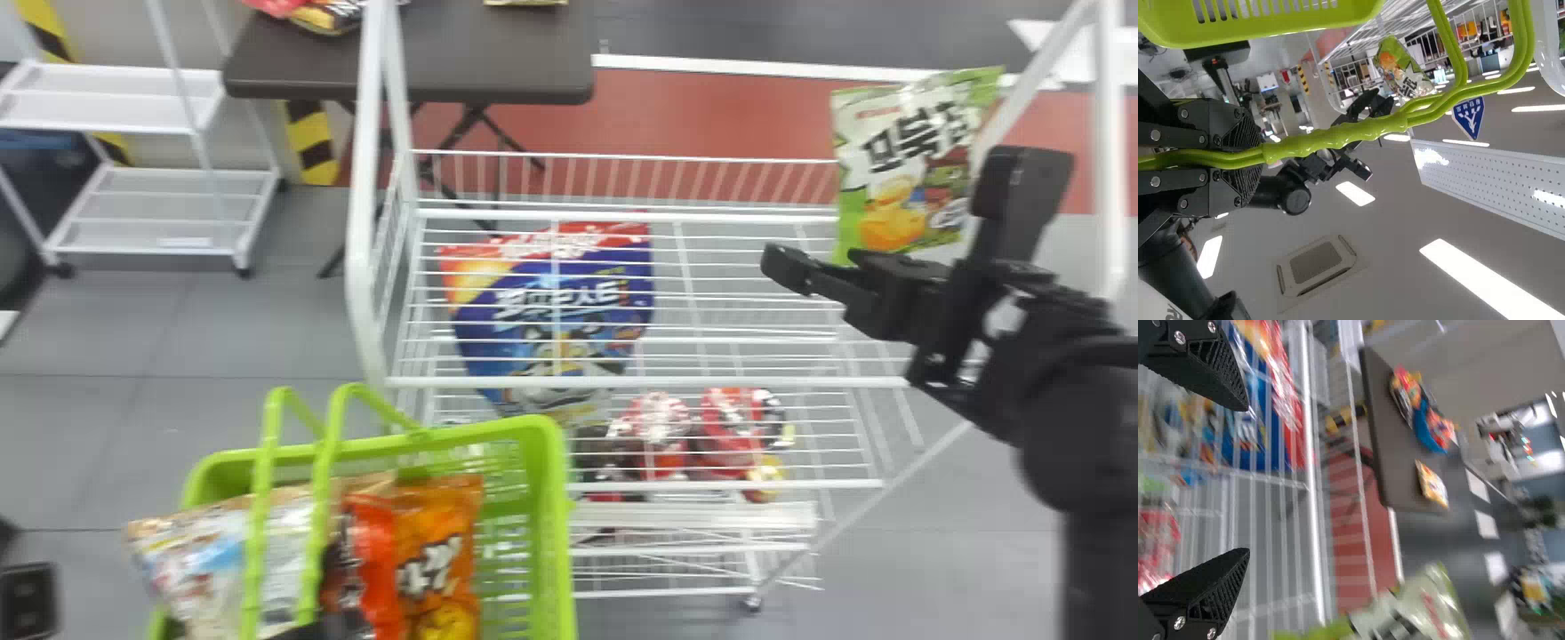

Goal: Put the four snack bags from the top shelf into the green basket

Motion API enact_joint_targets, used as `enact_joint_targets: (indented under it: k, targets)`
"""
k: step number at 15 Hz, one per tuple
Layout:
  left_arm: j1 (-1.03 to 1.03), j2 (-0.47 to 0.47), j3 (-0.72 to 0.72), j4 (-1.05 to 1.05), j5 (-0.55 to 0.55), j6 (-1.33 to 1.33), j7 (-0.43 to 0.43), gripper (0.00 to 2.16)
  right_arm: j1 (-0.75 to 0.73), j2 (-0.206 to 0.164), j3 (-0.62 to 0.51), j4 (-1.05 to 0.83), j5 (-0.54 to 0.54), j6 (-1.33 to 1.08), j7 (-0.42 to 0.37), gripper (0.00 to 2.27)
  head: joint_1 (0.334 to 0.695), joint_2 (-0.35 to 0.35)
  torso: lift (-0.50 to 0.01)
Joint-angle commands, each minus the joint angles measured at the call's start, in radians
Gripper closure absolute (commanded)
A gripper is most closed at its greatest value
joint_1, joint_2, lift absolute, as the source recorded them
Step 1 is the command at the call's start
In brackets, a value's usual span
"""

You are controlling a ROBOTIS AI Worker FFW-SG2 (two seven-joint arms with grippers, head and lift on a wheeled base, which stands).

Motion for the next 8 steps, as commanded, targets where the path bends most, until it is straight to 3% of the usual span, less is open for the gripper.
enact_joint_targets:
  k: [1, 5, 8]
  targets:
    - [0.001, 0.000, 0.003, 0.002, 0.000, 0.000, -0.001, 2.15, -0.081, 0.001, 0.002, 0.172, 0.106, -0.164, -0.018, 0.05, 0.695, -0.185, 0.000]
    - [0.004, 0.000, 0.008, 0.011, 0.006, 0.000, -0.008, 2.15, -0.190, 0.001, 0.010, 0.370, 0.270, -0.256, -0.136, 0.05, 0.695, -0.260, 0.000]
    - [0.004, 0.002, 0.015, 0.018, 0.008, -0.003, -0.012, 2.15, -0.285, -0.004, 0.025, 0.513, 0.359, -0.274, -0.145, 0.05, 0.695, -0.295, 0.000]
